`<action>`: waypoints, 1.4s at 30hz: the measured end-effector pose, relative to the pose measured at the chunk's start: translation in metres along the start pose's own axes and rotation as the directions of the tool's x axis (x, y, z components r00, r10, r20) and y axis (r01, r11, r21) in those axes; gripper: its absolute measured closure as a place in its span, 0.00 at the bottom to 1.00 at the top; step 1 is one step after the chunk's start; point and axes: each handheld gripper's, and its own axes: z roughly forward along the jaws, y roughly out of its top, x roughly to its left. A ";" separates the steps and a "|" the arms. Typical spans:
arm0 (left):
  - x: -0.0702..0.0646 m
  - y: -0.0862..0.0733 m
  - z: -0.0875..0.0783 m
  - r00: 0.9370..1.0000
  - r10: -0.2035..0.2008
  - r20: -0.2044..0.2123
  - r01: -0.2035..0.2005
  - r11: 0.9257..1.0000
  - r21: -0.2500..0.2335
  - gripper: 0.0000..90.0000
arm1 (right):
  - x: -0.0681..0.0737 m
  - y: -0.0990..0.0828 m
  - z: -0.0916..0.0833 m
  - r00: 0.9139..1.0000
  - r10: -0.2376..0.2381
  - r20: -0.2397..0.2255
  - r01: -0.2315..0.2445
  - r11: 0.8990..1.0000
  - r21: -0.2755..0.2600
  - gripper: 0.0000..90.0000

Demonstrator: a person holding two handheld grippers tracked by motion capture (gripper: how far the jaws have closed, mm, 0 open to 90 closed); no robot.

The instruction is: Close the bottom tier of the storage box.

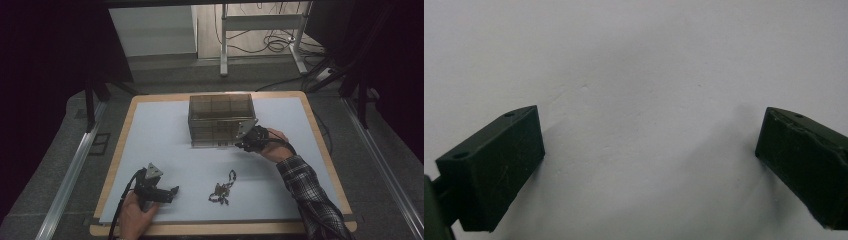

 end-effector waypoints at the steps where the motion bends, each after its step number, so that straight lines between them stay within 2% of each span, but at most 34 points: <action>1: 0.000 0.000 0.000 1.000 0.000 0.000 0.000 1.000 0.000 0.00 | -0.001 0.000 0.001 1.000 -0.002 -0.003 0.002 1.000 -0.001 0.73; 7: 0.000 0.000 0.000 1.000 0.000 0.000 0.000 1.000 0.000 0.00 | -0.008 0.001 0.005 1.000 -0.011 -0.022 0.012 1.000 0.020 0.74; 11: 0.000 0.000 0.000 1.000 0.000 0.000 0.000 1.000 0.000 0.00 | -0.012 0.001 0.009 0.998 -0.015 -0.054 0.016 1.000 0.023 0.77; 24: 0.000 0.000 0.000 1.000 0.000 0.000 0.000 1.000 0.000 0.00 | -0.018 0.002 0.024 0.994 -0.037 -0.104 0.043 0.997 0.060 0.79; 31: 0.000 0.000 0.000 1.000 0.000 0.000 0.000 1.000 0.000 0.00 | -0.020 0.002 0.026 0.992 -0.045 -0.116 0.053 0.996 0.069 0.87; 42: 0.000 0.000 0.000 1.000 0.000 0.000 0.000 1.000 0.000 0.00 | -0.021 0.003 0.024 0.985 -0.081 -0.151 0.092 0.993 0.068 0.92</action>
